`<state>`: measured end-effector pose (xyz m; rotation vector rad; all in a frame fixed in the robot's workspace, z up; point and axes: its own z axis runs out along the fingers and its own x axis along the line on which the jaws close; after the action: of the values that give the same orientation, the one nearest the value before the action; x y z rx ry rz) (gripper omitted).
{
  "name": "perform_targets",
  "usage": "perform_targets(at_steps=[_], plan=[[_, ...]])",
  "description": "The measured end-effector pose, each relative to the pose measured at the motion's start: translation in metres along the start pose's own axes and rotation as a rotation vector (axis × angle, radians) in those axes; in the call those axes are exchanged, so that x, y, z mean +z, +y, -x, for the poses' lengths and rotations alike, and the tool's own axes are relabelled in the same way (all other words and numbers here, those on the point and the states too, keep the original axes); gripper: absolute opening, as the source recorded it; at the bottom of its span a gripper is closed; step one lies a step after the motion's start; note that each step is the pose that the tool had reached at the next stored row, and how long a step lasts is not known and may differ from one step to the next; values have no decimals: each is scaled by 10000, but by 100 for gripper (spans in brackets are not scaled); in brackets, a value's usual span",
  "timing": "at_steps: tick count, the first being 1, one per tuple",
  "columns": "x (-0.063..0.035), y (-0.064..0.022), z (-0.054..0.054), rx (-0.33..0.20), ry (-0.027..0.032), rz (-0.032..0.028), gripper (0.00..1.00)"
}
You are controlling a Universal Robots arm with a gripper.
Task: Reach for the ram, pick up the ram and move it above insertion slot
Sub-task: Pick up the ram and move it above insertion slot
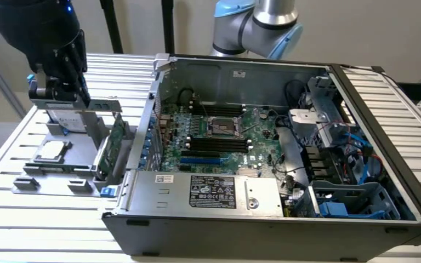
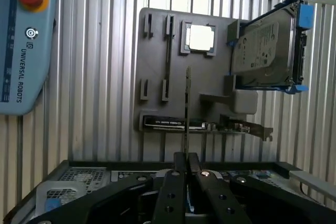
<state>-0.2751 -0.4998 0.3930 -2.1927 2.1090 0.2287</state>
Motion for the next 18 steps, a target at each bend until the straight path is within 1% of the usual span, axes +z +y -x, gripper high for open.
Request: perform_targets(at_steps=[4,6,11,18], plan=[[-68,-179,4,-15,-112,15,13],[-91,-268,4,-20,-146,24,13],[-126,-492,0,-29,-192,52,13],[-150,-811,-9,-55,-219,82,13]])
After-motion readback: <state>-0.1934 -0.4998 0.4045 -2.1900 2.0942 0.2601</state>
